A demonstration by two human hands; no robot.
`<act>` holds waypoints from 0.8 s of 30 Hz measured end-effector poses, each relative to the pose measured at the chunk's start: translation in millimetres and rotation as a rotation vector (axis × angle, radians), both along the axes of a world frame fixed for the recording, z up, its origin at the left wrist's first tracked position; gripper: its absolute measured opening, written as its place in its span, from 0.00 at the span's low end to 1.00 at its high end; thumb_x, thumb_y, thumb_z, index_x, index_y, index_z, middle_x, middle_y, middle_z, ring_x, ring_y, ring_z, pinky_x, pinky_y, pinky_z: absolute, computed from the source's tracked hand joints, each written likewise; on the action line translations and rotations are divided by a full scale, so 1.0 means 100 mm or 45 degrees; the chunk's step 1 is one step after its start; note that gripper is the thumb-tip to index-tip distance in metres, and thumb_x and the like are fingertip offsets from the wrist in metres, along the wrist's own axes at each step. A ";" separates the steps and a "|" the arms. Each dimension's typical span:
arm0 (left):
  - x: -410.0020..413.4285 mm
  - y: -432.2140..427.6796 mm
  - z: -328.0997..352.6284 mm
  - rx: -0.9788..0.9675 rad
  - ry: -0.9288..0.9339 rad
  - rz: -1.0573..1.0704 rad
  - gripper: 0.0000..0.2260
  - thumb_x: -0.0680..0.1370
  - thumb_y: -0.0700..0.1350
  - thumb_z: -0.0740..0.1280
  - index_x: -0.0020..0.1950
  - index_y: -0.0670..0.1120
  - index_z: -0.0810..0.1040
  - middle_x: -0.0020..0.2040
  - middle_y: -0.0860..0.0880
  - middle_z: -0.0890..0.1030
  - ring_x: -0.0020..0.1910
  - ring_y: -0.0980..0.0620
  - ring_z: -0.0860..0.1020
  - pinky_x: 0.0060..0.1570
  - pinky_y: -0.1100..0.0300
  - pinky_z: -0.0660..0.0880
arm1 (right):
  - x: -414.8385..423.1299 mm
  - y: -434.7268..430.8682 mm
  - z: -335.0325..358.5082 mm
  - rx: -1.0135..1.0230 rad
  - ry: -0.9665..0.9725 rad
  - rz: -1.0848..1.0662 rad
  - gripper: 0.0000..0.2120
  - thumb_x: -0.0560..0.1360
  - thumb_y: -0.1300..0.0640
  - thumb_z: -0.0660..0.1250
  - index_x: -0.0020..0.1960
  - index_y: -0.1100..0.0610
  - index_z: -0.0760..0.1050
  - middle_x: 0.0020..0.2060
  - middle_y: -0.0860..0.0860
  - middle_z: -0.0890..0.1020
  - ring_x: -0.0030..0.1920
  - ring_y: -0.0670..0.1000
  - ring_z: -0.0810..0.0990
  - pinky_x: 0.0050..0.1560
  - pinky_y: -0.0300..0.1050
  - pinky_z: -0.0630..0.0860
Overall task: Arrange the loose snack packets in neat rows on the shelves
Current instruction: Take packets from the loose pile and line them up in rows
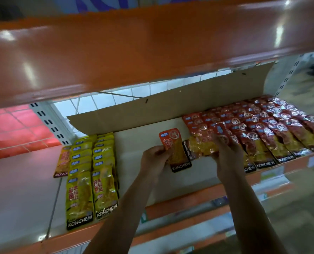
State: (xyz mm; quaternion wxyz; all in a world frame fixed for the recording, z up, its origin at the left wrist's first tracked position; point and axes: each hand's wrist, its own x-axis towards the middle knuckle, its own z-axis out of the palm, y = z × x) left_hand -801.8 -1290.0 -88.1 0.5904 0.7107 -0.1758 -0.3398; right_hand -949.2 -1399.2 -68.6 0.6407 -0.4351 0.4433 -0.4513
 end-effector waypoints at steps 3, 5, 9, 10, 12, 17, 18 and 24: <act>-0.14 -0.13 -0.08 0.070 -0.111 -0.052 0.02 0.73 0.47 0.73 0.43 0.49 0.84 0.36 0.51 0.84 0.34 0.54 0.81 0.33 0.61 0.75 | -0.15 -0.08 -0.04 0.043 0.033 -0.056 0.10 0.74 0.54 0.71 0.44 0.61 0.78 0.42 0.66 0.78 0.60 0.61 0.67 0.45 0.52 0.76; -0.25 -0.25 -0.12 0.090 -0.134 -0.062 0.02 0.71 0.47 0.75 0.40 0.51 0.84 0.36 0.54 0.84 0.35 0.57 0.83 0.33 0.64 0.77 | -0.23 -0.17 -0.07 -0.003 0.048 -0.024 0.12 0.74 0.53 0.71 0.40 0.62 0.75 0.32 0.56 0.75 0.38 0.50 0.68 0.36 0.45 0.68; -0.46 -0.50 -0.16 0.132 -0.217 -0.082 0.03 0.71 0.48 0.75 0.37 0.53 0.83 0.35 0.58 0.84 0.35 0.60 0.82 0.33 0.68 0.74 | -0.38 -0.40 -0.08 -0.072 0.084 -0.010 0.11 0.74 0.53 0.71 0.38 0.58 0.73 0.27 0.51 0.73 0.28 0.51 0.69 0.30 0.42 0.68; -0.50 -0.57 -0.17 0.132 -0.222 -0.076 0.03 0.71 0.48 0.75 0.38 0.53 0.83 0.36 0.58 0.84 0.35 0.61 0.82 0.33 0.69 0.74 | -0.41 -0.47 -0.08 -0.101 0.093 0.010 0.11 0.74 0.53 0.70 0.39 0.58 0.73 0.26 0.52 0.71 0.27 0.50 0.68 0.29 0.43 0.67; -0.57 -0.70 -0.18 0.142 -0.238 -0.046 0.04 0.72 0.48 0.74 0.37 0.54 0.83 0.35 0.59 0.83 0.35 0.62 0.81 0.30 0.72 0.72 | -0.46 -0.64 -0.08 -0.157 0.155 0.041 0.14 0.75 0.53 0.69 0.35 0.55 0.69 0.25 0.50 0.68 0.27 0.50 0.65 0.30 0.45 0.64; -0.69 -0.90 -0.22 0.259 -0.440 -0.004 0.03 0.73 0.50 0.73 0.40 0.54 0.83 0.37 0.59 0.83 0.36 0.63 0.80 0.35 0.70 0.75 | -0.53 -1.01 -0.08 -0.199 0.185 0.136 0.10 0.77 0.54 0.65 0.37 0.53 0.72 0.31 0.53 0.72 0.35 0.52 0.69 0.39 0.49 0.68; -0.70 -0.91 -0.23 0.280 -0.472 0.008 0.02 0.74 0.50 0.72 0.42 0.53 0.84 0.38 0.59 0.83 0.37 0.63 0.80 0.37 0.69 0.76 | -0.54 -1.05 -0.10 -0.197 0.196 0.160 0.11 0.78 0.54 0.65 0.37 0.52 0.72 0.29 0.50 0.72 0.33 0.51 0.69 0.36 0.48 0.67; -0.76 -0.97 -0.21 0.351 -0.607 0.064 0.06 0.74 0.49 0.72 0.47 0.48 0.85 0.41 0.55 0.84 0.38 0.61 0.81 0.42 0.64 0.80 | -0.49 -1.21 -0.12 -0.246 0.287 0.328 0.11 0.78 0.55 0.63 0.37 0.55 0.72 0.26 0.47 0.70 0.29 0.49 0.68 0.32 0.46 0.66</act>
